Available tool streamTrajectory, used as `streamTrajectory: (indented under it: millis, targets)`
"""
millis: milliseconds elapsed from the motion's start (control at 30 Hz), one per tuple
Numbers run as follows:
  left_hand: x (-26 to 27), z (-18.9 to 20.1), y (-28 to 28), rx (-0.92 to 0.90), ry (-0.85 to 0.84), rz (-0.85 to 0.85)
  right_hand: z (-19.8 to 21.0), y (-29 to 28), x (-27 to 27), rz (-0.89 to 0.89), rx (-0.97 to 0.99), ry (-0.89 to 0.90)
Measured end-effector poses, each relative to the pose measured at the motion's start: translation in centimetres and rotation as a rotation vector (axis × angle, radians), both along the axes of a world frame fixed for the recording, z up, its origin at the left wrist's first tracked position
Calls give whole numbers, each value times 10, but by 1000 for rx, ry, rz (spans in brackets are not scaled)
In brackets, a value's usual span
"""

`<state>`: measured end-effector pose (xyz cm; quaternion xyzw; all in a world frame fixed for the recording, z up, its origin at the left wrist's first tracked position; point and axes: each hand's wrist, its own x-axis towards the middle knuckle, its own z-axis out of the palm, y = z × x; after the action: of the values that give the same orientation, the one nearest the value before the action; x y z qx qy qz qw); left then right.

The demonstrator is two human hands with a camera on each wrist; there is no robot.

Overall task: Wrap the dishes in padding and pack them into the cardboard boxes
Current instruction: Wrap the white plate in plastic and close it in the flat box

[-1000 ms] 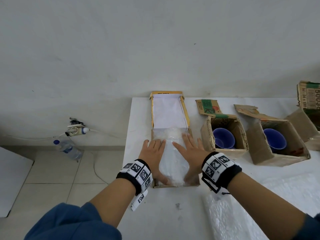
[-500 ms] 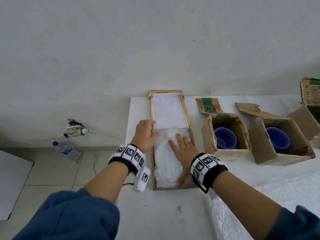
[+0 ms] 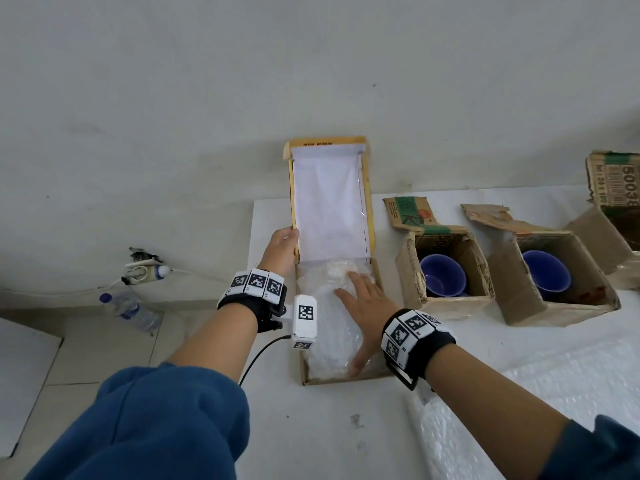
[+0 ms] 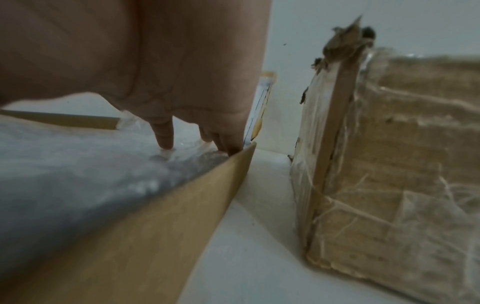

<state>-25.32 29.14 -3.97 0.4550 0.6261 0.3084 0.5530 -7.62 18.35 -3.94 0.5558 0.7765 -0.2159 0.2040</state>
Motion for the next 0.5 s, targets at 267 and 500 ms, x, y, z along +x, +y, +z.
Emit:
streamTrajectory:
  millis: [267,500]
  targets:
    - [-2,33,-41,17,-124,26,38,-5,17,-347,173,483]
    - [-9,47,-79,76,-168,26,81,-4,40,-1222,171,1553]
